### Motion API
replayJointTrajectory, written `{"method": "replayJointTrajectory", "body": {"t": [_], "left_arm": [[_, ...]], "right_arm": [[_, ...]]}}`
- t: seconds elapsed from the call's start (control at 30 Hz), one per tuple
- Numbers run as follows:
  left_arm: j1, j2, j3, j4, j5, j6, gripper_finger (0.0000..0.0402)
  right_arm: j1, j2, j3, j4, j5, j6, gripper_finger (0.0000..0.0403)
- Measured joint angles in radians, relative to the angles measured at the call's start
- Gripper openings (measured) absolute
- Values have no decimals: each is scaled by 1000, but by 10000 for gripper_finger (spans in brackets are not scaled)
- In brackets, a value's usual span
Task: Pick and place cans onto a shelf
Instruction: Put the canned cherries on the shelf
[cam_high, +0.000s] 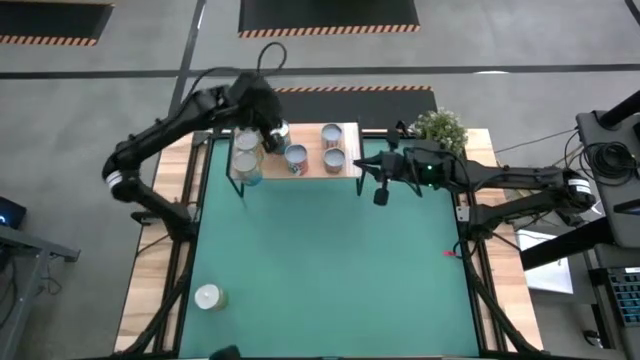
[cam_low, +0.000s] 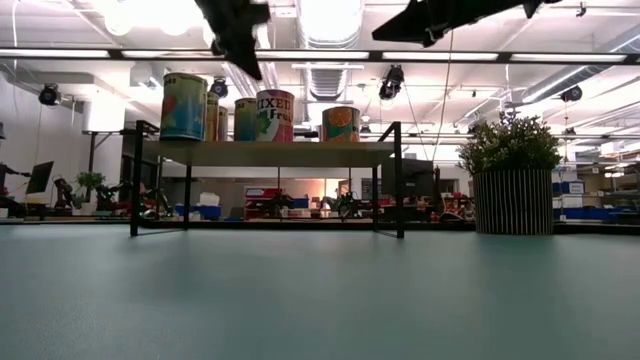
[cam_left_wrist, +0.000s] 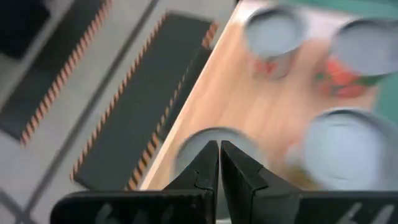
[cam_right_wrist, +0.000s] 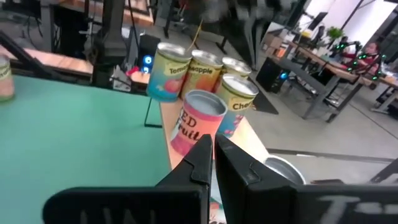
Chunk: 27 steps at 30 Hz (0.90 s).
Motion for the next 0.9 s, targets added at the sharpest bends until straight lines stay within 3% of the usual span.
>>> {"method": "replayJointTrajectory", "body": {"t": [0.3,0.9], "left_arm": [[75,171,148,-164,15,-23,0],[66,188,152,-217,16,-80,0]], "right_arm": [[0,-22,-41,0,1,-6,9],[0,-20,-41,-7,1,-8,9]]}}
